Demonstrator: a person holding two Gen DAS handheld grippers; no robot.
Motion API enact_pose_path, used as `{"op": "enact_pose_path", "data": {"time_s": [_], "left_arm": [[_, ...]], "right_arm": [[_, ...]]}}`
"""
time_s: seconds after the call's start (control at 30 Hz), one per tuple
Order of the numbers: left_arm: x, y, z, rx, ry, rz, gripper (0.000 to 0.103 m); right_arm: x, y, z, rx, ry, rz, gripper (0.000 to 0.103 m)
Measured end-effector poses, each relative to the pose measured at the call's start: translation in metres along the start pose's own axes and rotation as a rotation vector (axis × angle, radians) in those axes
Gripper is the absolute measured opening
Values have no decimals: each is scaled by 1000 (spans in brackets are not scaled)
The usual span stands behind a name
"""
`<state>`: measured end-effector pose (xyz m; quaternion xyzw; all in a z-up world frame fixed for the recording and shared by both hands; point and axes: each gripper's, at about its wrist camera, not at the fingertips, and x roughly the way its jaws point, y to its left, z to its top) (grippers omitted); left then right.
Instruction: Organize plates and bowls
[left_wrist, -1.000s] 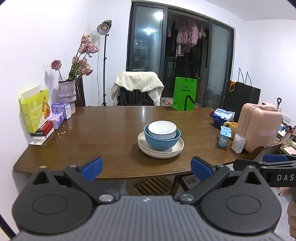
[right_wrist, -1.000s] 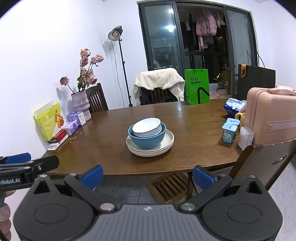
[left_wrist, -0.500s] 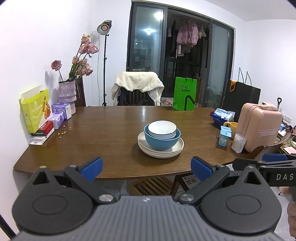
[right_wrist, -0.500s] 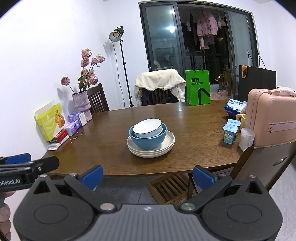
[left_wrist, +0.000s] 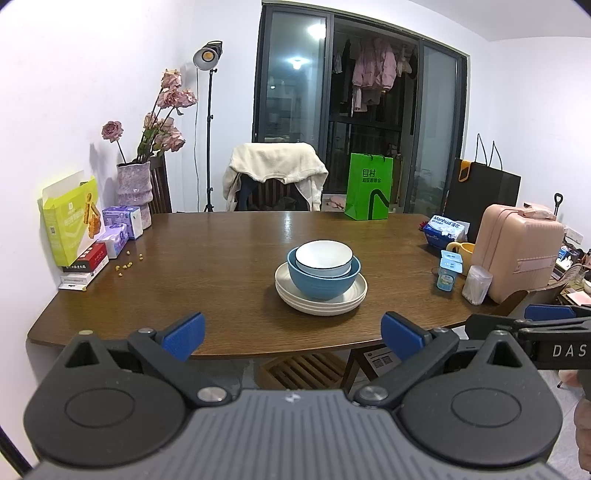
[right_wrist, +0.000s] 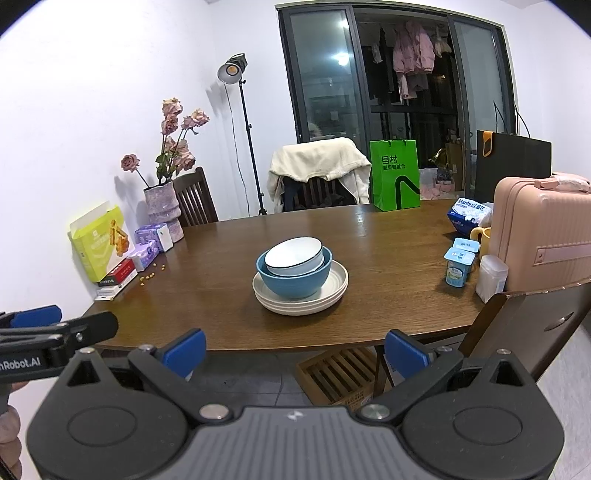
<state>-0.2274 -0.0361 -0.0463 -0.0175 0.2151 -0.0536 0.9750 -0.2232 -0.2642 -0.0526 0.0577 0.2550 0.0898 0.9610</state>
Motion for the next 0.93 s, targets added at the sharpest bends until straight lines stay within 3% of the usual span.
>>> {"op": "enact_pose_path", "data": {"time_s": [0.93], "left_arm": [[9, 1, -1, 11, 25, -37, 103]], "right_arm": [[4, -2, 1, -7, 8, 5, 103]]}}
